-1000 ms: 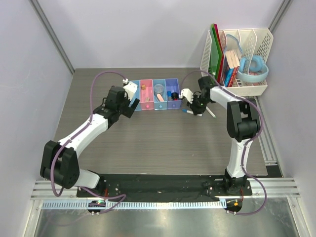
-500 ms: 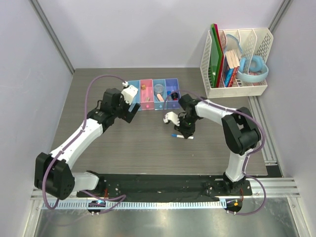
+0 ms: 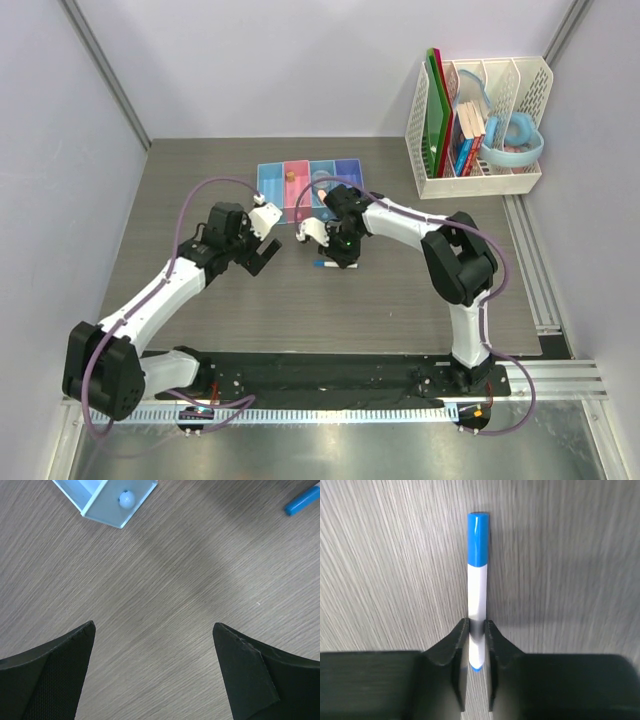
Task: Sort the stationery into containers
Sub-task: Move the pen to the center of the board.
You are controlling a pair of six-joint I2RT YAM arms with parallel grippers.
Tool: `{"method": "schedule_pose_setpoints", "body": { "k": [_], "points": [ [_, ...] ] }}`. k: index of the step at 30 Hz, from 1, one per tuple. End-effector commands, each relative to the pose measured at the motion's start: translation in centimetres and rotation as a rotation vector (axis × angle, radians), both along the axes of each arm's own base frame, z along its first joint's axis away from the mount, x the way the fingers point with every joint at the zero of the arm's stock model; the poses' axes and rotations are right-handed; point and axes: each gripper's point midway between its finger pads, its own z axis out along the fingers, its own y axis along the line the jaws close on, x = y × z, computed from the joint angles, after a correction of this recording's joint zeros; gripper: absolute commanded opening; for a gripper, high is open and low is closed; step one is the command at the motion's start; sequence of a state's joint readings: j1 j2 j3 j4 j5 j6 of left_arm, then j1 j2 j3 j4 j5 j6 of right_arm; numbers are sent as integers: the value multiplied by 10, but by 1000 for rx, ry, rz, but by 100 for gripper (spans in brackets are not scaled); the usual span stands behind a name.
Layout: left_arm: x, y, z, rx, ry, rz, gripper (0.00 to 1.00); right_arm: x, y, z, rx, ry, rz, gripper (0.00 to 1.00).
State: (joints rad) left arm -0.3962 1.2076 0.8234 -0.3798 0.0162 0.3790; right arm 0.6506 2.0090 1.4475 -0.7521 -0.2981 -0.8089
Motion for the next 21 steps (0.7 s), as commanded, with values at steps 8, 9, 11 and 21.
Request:
{"method": "schedule_pose_setpoints", "body": {
  "k": [8, 9, 11, 21],
  "points": [
    [-5, 0, 12, -18, -50, -24, 100, -1, 29, 77, 181, -109, -51, 40],
    [-5, 0, 14, -21, -53, -25, 100, 3, 24, 79, 160, -139, -60, 40],
    [-5, -2, 15, -30, -54, -28, 100, 9, 10, 74, 115, -192, -84, 40],
    [-11, -2, 15, -58, -65, -24, 100, 38, -23, 37, 32, -195, -176, 17]
  ]
}}
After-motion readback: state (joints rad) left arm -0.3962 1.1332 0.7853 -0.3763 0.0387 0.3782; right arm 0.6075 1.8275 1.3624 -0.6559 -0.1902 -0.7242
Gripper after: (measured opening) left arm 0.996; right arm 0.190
